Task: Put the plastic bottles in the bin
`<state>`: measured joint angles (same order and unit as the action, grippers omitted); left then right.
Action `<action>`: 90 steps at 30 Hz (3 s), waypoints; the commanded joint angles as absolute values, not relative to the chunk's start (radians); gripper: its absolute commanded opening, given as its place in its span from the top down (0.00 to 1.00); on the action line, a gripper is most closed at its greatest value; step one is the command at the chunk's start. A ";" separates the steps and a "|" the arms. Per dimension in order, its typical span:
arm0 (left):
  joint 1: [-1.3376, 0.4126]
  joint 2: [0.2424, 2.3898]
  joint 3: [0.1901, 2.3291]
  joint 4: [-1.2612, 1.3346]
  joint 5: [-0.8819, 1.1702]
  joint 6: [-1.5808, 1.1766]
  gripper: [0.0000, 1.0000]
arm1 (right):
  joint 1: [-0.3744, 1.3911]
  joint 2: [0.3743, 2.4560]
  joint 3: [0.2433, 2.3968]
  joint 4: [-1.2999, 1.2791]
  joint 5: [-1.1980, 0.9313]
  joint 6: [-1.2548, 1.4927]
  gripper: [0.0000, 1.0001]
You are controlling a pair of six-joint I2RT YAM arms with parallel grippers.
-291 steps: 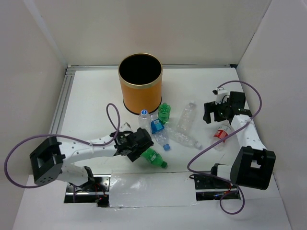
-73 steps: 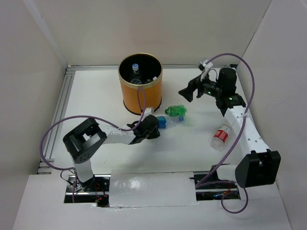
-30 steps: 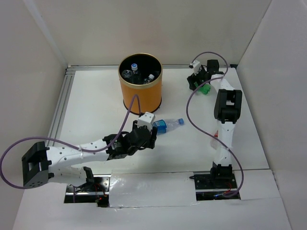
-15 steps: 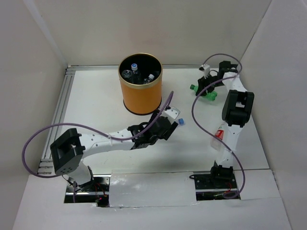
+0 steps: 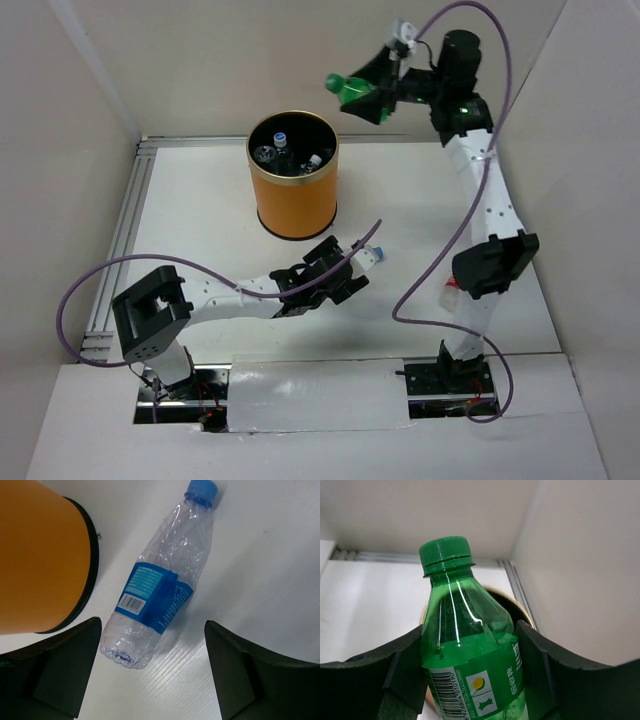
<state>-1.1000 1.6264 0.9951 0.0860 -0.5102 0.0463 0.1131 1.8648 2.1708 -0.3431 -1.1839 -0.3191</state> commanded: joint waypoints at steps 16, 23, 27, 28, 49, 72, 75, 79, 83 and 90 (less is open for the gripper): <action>-1.013 1.765 0.982 0.177 -0.476 0.256 0.00 | 0.364 2.255 2.499 -0.057 -1.063 0.144 0.00; -0.968 1.856 0.995 0.143 -0.419 0.267 0.21 | 0.217 2.045 2.225 -0.175 -1.111 0.046 0.00; -0.979 1.829 0.985 0.153 -0.419 0.216 0.87 | 0.121 1.858 2.042 -0.340 -1.138 -0.087 0.07; -0.994 1.809 0.976 0.153 -0.428 0.207 0.93 | 0.104 1.829 2.013 -0.400 -1.090 -0.212 0.12; -0.732 1.583 1.492 0.018 -0.755 -0.094 1.00 | -0.445 1.397 1.273 -0.934 -0.581 -0.403 0.29; -0.833 1.411 1.408 -0.066 -0.729 -0.152 0.00 | -0.528 1.557 1.072 -0.793 -0.175 -0.183 0.00; -0.917 1.318 1.285 -0.075 -0.744 -0.193 0.00 | -0.528 1.653 1.058 -0.775 -0.215 -0.183 0.01; -1.006 1.181 1.125 -0.075 -0.781 -0.305 0.00 | -0.528 1.738 1.068 -0.765 -0.250 -0.170 0.13; -1.061 1.046 0.979 -0.126 -0.782 -0.431 0.00 | -0.528 1.747 1.127 -0.788 -0.357 -0.201 0.52; -1.074 0.908 0.689 -0.219 -0.666 -0.744 0.00 | -0.425 1.747 1.658 -1.003 -0.895 -0.461 0.96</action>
<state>-1.0695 0.9337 0.7532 -0.1997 -0.7143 -0.5598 -0.4904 1.7813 1.4067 -0.9279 -0.5789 -0.3199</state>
